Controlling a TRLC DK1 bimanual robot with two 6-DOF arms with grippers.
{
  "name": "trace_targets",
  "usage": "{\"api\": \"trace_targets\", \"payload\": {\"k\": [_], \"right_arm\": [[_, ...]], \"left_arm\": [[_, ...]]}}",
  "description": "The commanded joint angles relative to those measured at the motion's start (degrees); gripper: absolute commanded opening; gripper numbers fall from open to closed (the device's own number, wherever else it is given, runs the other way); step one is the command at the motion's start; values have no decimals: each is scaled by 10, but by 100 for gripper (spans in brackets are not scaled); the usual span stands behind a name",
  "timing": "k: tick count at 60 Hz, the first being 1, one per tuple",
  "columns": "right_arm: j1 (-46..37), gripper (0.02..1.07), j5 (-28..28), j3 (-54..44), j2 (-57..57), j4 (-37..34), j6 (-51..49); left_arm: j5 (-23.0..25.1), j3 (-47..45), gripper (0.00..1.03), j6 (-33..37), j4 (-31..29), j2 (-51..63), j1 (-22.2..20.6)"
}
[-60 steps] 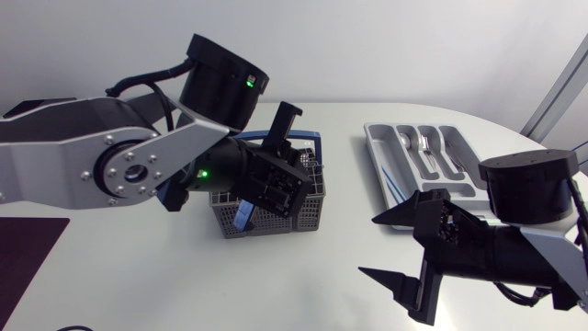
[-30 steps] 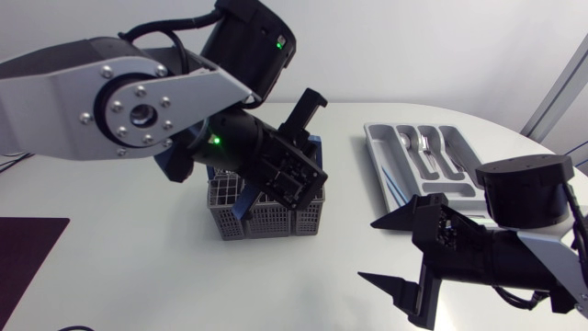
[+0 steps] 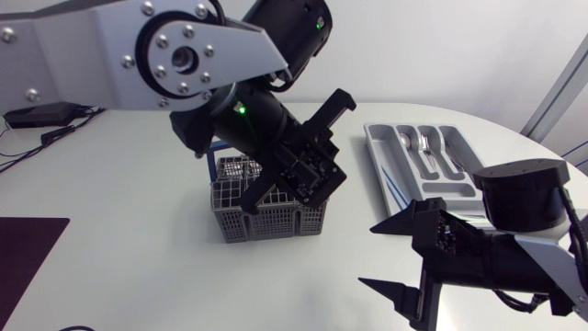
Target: Unload the cutlery basket into the drawer organizer.
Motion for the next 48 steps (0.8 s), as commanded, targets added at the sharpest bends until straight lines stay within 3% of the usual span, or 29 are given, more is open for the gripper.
{"api": "trace_targets", "payload": {"k": [1, 13, 40, 48], "right_arm": [[-6, 103, -6, -12, 9, -7, -14], [-13, 103, -7, -10, -6, 4, -10], [-46, 103, 6, -21, -87, 46, 37], [-47, 103, 36, -36, -129, 72, 48]], "left_arm": [[14, 35, 4, 15, -17, 10, -3], [25, 67, 4, -71, -22, -2, 1], [49, 86, 5, -467, 23, 3, 15], [47, 82, 5, -590, 37, 11, 14]]}}
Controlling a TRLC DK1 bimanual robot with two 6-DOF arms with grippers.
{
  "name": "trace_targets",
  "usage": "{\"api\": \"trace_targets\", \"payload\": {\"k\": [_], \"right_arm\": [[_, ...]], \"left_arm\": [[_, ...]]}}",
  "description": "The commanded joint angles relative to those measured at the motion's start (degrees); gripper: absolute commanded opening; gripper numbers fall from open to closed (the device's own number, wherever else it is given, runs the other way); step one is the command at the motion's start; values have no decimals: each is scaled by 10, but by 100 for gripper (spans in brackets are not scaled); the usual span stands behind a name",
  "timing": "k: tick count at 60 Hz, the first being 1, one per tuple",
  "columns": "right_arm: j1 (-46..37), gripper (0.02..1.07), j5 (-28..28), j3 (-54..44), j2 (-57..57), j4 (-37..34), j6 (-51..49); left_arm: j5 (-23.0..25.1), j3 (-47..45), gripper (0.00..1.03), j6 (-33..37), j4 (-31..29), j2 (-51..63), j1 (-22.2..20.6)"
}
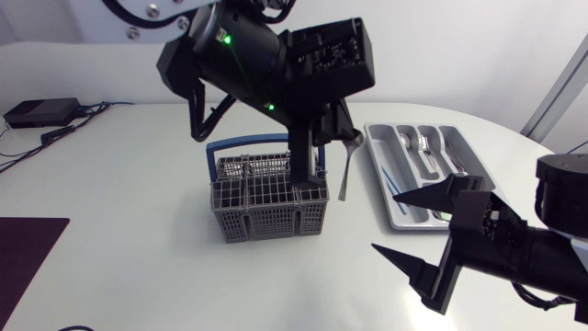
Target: Unload the cutlery basket into the drawer organizer.
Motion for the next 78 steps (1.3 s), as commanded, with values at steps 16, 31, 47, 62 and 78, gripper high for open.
{"api": "trace_targets", "payload": {"k": [16, 31, 47, 62, 78], "right_arm": [[14, 100, 130, -15, -4, 51, 60], [64, 102, 225, 5, 43, 118, 81], [110, 95, 311, 34, 90, 196, 93], [140, 79, 354, 39, 142, 267, 95], [140, 48, 356, 37, 164, 305, 86]], "left_arm": [[5, -16, 4, -333, 83, 32, 2], [-8, -31, 4, -454, 114, 53, 0], [-60, -79, 5, -504, 181, 35, -23], [-95, -115, 5, -526, 244, 8, -31], [-100, -140, 5, -537, 279, -6, -33]]}}
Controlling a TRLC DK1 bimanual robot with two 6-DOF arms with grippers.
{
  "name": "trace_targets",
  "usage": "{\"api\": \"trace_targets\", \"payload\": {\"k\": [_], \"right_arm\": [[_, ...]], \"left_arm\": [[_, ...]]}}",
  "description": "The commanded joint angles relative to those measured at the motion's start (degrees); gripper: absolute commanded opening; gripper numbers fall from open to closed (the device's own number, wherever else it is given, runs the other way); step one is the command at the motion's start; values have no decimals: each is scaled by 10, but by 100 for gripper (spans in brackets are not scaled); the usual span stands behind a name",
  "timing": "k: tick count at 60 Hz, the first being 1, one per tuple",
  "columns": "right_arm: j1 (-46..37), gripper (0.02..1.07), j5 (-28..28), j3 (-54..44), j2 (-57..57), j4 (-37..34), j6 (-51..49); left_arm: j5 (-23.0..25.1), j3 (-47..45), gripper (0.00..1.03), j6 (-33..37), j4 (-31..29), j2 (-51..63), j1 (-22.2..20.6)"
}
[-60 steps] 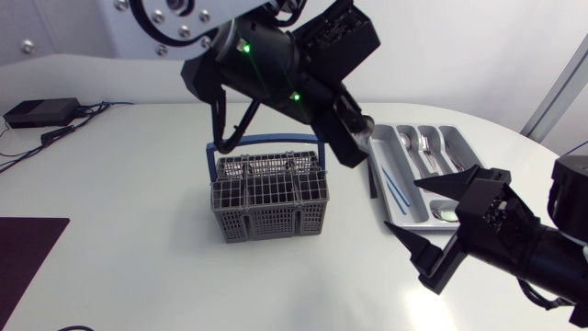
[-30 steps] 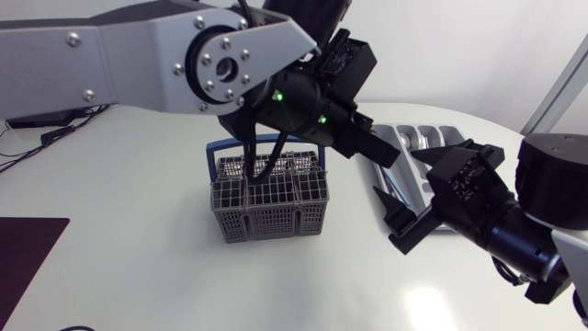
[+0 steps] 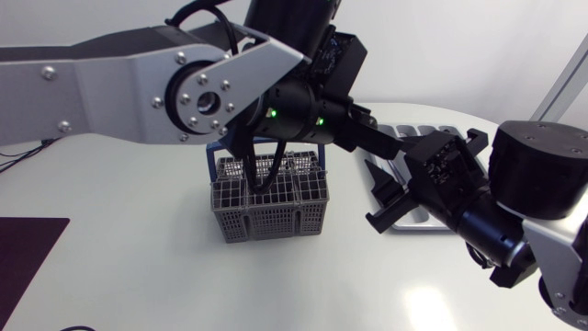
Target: Unload the cutlery basket into the drawer organizer.
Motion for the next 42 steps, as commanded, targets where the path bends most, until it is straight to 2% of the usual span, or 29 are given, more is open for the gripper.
{"api": "trace_targets", "payload": {"k": [1, 9, 20, 42], "right_arm": [[4, 48, 5, 7, 8, 12, 5], [9, 39, 5, 4, 9, 19, 2], [14, 38, 4, 5, 15, 17, -1], [19, 28, 0, 4, 15, 6, -1]], "left_arm": [[-3, -18, 5, -20, 12, -12, -4], [-3, -24, 5, -20, 14, -12, -1], [-3, -29, 5, -20, 15, -12, 5], [-3, -34, 5, -19, 23, -12, 5]]}}
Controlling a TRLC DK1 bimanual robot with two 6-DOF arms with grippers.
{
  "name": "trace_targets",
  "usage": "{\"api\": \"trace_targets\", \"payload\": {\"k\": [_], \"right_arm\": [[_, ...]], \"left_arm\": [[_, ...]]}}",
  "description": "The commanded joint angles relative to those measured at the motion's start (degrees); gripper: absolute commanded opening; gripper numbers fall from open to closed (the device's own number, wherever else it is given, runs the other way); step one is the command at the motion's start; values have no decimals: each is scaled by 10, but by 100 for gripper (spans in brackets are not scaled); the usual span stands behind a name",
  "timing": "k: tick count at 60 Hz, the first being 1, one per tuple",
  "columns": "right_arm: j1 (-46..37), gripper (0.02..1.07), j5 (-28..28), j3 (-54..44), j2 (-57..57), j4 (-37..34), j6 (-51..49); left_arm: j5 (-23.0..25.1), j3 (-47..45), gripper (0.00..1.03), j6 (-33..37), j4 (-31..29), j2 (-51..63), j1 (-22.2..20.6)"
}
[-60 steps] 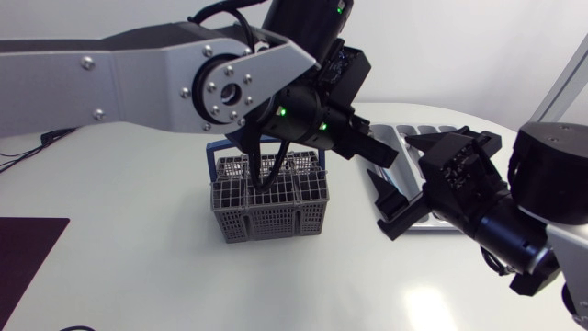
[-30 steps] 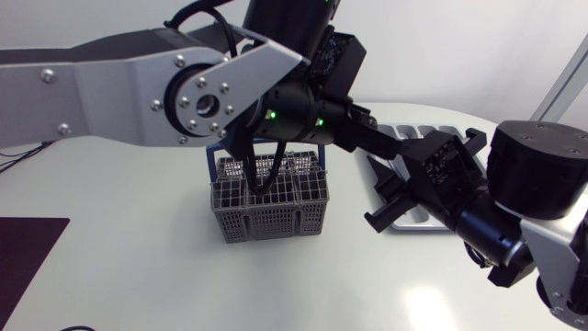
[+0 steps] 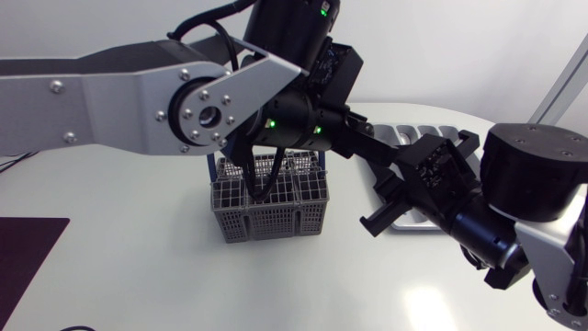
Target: Unload the cutlery basket into the drawer organizer.
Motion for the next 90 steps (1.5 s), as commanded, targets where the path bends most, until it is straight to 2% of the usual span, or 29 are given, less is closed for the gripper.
{"api": "trace_targets", "payload": {"k": [1, 14, 24, 32, 37, 48, 58, 79, 85, 90], "right_arm": [[5, 28, 2, 4, 4, -1, -1], [4, 21, 2, 3, -2, -9, 0], [5, 20, 2, 3, -9, -17, 0], [8, 15, 0, 2, -12, -23, 1], [12, 8, -2, 2, -13, -23, 1], [13, 7, -6, 3, -14, -36, 2], [13, 7, -15, 6, -11, -50, 3], [16, 7, -49, 11, -14, -95, 7], [-1, 7, -85, 13, -20, -119, 7], [-38, 7, -139, 17, -21, -145, 4]], "left_arm": [[-3, -12, 5, -15, 9, -11, 4], [-3, -18, 5, -15, 15, -13, 6], [-4, -20, 5, -14, 16, -13, 6], [-4, -23, 5, -14, 19, -13, 6], [-5, -23, 5, -14, 21, -13, 6], [-7, -24, 7, -14, 24, -12, 2], [-7, -25, 15, -15, 25, -13, 1], [-7, -18, 51, -15, 35, -32, 6], [-7, -15, 59, -14, 35, -42, 13], [-7, -13, 59, -11, 35, -56, 23]]}}
